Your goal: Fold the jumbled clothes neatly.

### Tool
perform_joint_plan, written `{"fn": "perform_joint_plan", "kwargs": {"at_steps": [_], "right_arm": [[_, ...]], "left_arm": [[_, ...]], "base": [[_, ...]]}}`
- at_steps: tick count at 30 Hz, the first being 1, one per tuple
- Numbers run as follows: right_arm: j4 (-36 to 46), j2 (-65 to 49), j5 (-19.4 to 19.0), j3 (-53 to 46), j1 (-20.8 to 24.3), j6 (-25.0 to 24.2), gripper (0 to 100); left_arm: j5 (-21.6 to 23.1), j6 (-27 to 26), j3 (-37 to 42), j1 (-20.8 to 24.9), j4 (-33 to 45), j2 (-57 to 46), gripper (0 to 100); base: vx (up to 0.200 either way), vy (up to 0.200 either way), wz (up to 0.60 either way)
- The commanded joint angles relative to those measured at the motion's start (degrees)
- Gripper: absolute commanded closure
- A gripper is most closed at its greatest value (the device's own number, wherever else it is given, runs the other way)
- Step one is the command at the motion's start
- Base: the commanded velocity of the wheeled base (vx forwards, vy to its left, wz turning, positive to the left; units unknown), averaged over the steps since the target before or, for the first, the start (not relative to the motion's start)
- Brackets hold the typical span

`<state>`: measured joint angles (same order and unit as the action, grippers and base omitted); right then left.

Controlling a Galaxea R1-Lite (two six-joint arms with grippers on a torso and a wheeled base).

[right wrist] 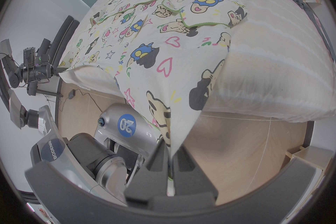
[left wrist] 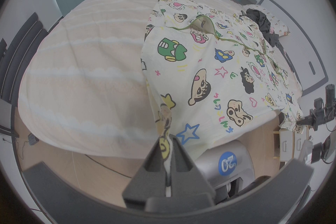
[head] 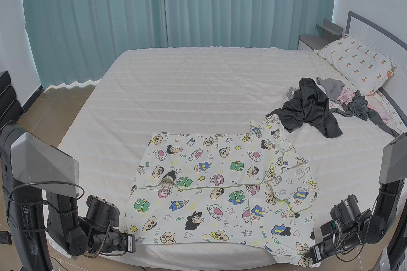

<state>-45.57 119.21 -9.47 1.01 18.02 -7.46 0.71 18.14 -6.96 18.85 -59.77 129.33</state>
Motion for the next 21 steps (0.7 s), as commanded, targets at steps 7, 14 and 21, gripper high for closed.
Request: {"fn": "perform_joint_plan", "kwargs": {"at_steps": [7,14,21], "right_arm": [[2.1,-0.7,0.0,-1.0,-0.2,1.4,100],[-3.0,-2.4,-1.4,-1.0,-2.5,1.2,100],[-8.2,-7.3,-5.0,-1.0,-5.4,1.0,100]], "left_arm": [[0.0,0.1,3.6,2.1,0.0,-0.6,100],[-0.1,2.7,0.8,1.9,-2.5,-1.8,100],[-0.4,5.1,-4.2,1.5,-3.0,-5.1,100]], "base": [[0.0,0.0,0.0],[0.0,0.0,0.0],[0.0,0.0,0.0]]}}
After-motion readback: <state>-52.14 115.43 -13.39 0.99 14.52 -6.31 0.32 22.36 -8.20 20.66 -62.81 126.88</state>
